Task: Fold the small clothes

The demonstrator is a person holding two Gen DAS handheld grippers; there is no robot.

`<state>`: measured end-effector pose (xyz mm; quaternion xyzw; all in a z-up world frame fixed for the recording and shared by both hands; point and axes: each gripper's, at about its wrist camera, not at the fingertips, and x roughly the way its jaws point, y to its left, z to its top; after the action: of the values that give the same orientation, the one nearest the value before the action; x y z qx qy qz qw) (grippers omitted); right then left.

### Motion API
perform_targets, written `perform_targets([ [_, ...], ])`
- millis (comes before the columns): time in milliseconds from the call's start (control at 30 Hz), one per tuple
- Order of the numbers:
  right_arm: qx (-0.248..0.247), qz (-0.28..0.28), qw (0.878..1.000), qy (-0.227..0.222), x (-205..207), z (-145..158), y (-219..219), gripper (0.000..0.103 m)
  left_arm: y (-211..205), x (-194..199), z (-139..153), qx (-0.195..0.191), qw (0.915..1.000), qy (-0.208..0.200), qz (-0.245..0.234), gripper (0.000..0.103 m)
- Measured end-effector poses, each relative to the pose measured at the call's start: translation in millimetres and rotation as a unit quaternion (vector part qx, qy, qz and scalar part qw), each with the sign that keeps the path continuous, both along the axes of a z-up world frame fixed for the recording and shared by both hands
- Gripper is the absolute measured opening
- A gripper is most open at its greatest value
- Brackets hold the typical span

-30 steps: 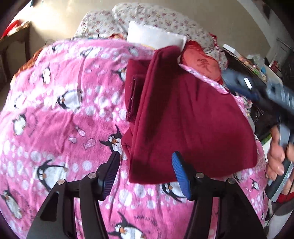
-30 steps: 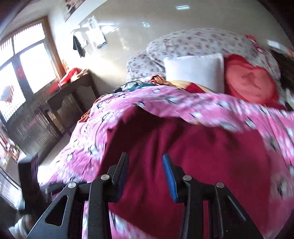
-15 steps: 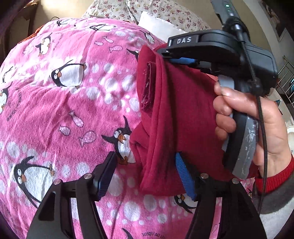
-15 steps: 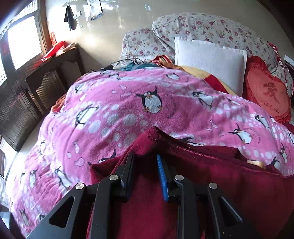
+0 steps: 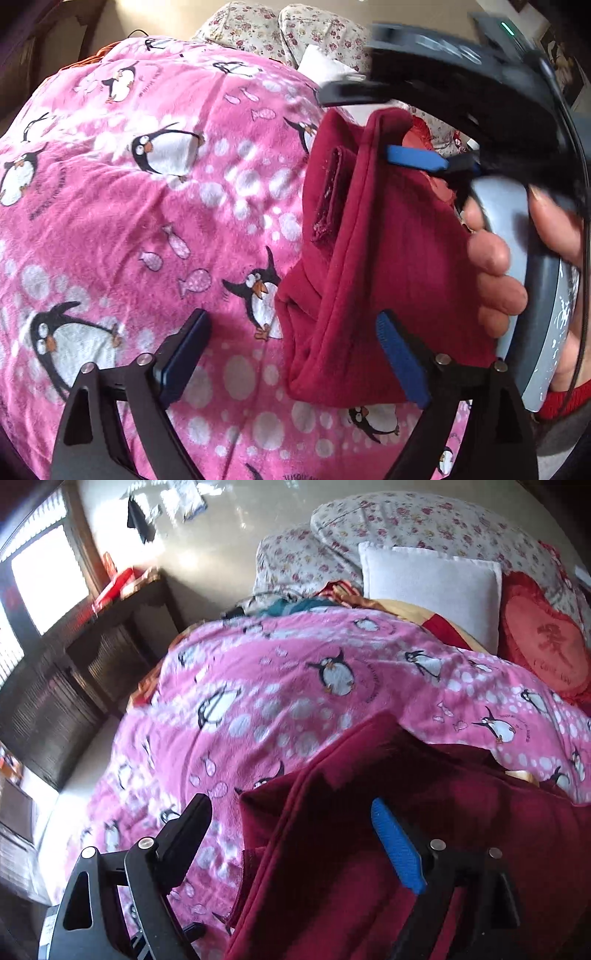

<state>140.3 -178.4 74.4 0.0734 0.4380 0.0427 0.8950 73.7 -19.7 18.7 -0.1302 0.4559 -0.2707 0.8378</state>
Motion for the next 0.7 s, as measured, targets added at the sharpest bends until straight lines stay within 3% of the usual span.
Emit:
perform_targets([
  [167,-0.064,0.011,0.997,0.031,18.9,-20.8,23.5,0.092,-7.4,1.4,-3.2,-0.007,0.9999,-0.004,-0.01,0.101],
  [200,-0.08,0.011,0.996,0.029,18.8,-23.1,24.5,0.085,-13.6,-2.8,-2.1,-0.008,0.9999,-0.006,-0.013,0.101],
  [233,-0.095,0.01,0.995,0.025,17.9,-24.9,25.0,0.069,-17.1,-1.2,-1.2,-0.01,0.9998,-0.007,-0.018,0.101],
  [267,-0.117,0.007,0.993,0.022,16.2,-26.8,24.2,0.062,-19.4,-2.1,-1.2,-0.014,0.9995,-0.009,-0.028,0.1],
  [300,-0.118,0.01,0.993,0.014,14.0,-25.6,21.4,0.053,-23.1,-3.7,-0.7,-0.017,0.999,-0.009,-0.039,0.084],
  [333,-0.109,0.011,0.994,0.009,11.6,-22.6,16.9,0.036,-26.5,-3.8,0.3,-0.02,0.9985,-0.009,-0.051,0.069],
  [367,-0.096,0.013,0.995,0.003,6.4,-17.3,11.5,0.028,-30.7,-4.5,-1.3,-0.027,0.997,0.003,-0.072,0.047],
  [400,-0.085,0.018,0.996,-0.003,1.6,-11.3,7.3,0.021,-33.5,-5.7,-1.2,-0.029,0.9968,0.007,-0.075,0.044],
  [500,-0.079,0.024,0.996,-0.023,-15.3,8.2,-0.9,0.018,-34.9,-18.4,10.0,-0.036,0.996,-0.004,-0.082,0.032],
  [700,-0.089,0.022,0.994,-0.056,-55.0,49.0,-35.8,0.016,-56.6,-62.3,54.6,-0.041,0.9912,-0.049,-0.116,0.03],
])
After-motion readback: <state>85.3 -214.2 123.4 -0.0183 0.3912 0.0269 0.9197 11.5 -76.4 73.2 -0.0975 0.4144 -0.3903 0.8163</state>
